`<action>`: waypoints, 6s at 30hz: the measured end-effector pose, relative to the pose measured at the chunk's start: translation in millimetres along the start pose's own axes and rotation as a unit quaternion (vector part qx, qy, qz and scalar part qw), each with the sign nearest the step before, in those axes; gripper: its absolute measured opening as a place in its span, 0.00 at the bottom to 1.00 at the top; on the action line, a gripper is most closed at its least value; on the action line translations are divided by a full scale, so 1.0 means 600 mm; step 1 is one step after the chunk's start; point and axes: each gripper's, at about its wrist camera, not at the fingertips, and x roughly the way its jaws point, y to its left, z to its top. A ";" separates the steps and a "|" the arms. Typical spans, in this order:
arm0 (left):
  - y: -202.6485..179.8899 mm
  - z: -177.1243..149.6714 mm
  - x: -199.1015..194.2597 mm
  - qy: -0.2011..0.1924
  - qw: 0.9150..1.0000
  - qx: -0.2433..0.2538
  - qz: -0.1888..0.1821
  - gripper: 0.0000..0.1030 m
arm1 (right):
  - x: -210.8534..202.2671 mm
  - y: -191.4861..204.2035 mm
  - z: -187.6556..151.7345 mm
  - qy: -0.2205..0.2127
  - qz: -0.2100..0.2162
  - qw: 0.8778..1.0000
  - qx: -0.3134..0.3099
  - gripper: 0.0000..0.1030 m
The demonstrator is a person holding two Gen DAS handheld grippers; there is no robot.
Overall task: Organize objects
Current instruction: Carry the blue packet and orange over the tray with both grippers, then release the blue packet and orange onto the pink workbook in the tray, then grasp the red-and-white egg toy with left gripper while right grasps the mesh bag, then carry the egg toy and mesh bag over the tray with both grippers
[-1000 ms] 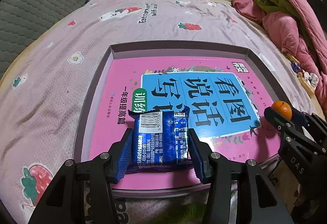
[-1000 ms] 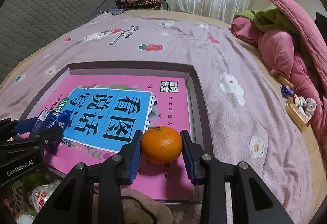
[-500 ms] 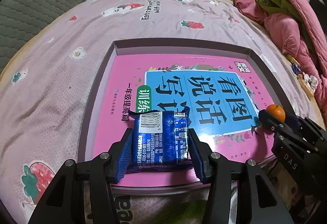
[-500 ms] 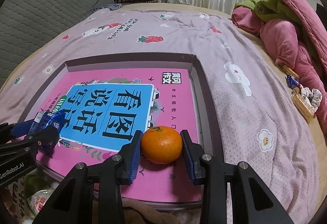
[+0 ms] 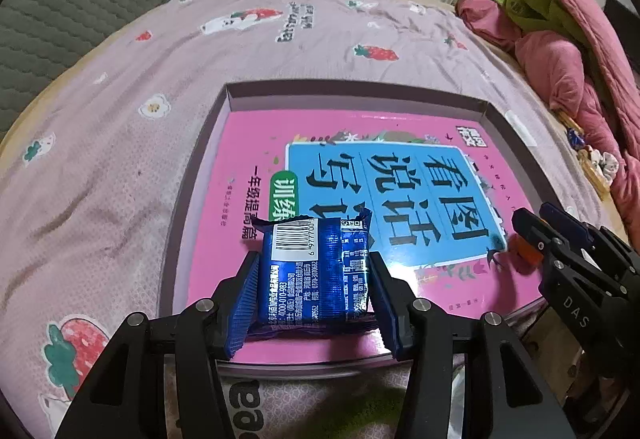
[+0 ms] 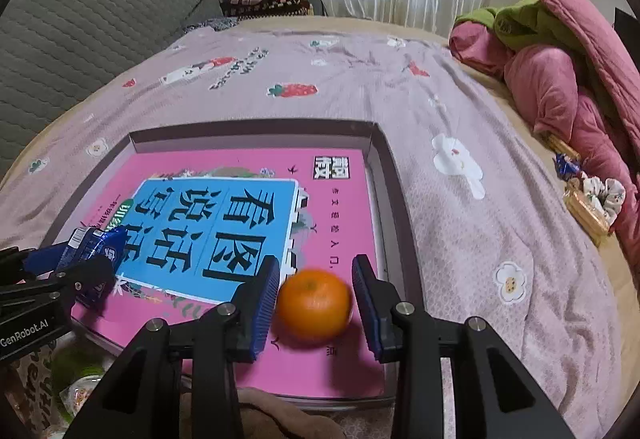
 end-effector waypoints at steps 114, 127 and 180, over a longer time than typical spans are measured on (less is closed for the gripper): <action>-0.038 -0.258 -0.161 -0.060 0.993 0.088 -0.054 0.72 | -0.149 0.047 -0.167 -0.084 0.027 0.993 -0.082 0.70; -0.038 -0.252 -0.157 -0.053 0.993 0.084 -0.067 0.65 | -0.136 0.006 -0.145 -0.061 0.080 0.995 -0.031 0.20; -0.002 -0.049 -0.206 -0.183 0.982 0.019 -0.031 0.52 | -0.210 0.031 -0.049 -0.203 0.116 0.972 -0.011 0.18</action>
